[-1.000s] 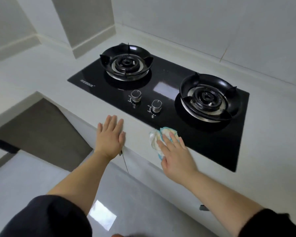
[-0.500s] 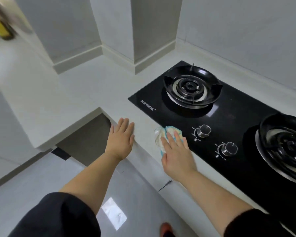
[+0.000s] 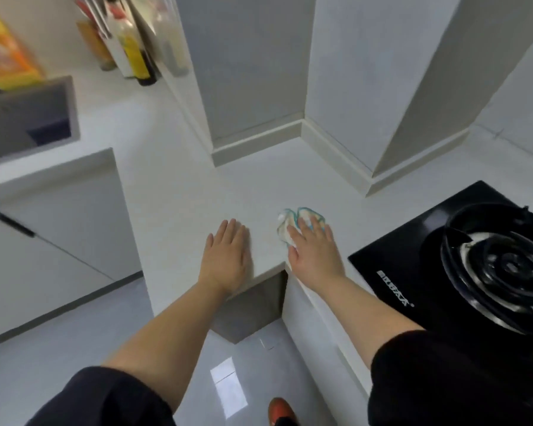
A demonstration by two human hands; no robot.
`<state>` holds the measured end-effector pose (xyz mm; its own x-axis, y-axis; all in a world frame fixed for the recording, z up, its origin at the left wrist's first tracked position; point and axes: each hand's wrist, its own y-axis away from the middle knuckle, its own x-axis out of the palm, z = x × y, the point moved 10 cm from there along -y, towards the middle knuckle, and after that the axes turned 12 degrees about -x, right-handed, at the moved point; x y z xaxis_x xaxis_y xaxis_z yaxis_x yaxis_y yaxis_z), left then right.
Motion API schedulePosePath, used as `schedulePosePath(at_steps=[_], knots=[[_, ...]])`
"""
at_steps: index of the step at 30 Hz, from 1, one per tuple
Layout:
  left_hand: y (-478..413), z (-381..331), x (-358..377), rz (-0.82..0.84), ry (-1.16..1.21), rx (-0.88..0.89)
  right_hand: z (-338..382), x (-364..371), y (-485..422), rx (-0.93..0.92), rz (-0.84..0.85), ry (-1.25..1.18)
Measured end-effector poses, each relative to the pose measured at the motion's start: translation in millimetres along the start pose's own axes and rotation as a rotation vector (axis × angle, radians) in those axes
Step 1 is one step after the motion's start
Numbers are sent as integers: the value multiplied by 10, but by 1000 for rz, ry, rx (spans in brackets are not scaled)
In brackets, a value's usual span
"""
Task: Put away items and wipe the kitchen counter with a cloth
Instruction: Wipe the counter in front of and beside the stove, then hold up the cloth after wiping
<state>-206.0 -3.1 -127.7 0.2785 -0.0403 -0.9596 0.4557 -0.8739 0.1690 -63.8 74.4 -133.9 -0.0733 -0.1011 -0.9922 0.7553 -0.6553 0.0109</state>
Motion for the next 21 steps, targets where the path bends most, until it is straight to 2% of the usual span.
schedulePosePath(at_steps=[2,5,7,9,11,16,18,21], knots=[[-116,256,-131,-5,36,-32,348,16,-568,-115,-12,-59],[-205,790,-442,-64,206,-137,1183,83,-1143,-241,-61,-292],[-179,1206,-688,-128,315,-212,1638,140,-1370,-238,-72,-483],[-122,1749,-937,-172,390,-324,2037,101,-1580,-157,-49,-761],[-37,2284,-1216,-222,451,-412,2486,61,-1756,-34,66,-1080],[142,3810,-1897,-284,649,-539,3929,-49,-2260,174,346,-1604],[201,4367,-2162,-275,815,-538,4551,-177,-2434,155,465,-1729],[320,5169,-2572,-283,1058,-515,5453,-339,-2612,141,602,-1793]])
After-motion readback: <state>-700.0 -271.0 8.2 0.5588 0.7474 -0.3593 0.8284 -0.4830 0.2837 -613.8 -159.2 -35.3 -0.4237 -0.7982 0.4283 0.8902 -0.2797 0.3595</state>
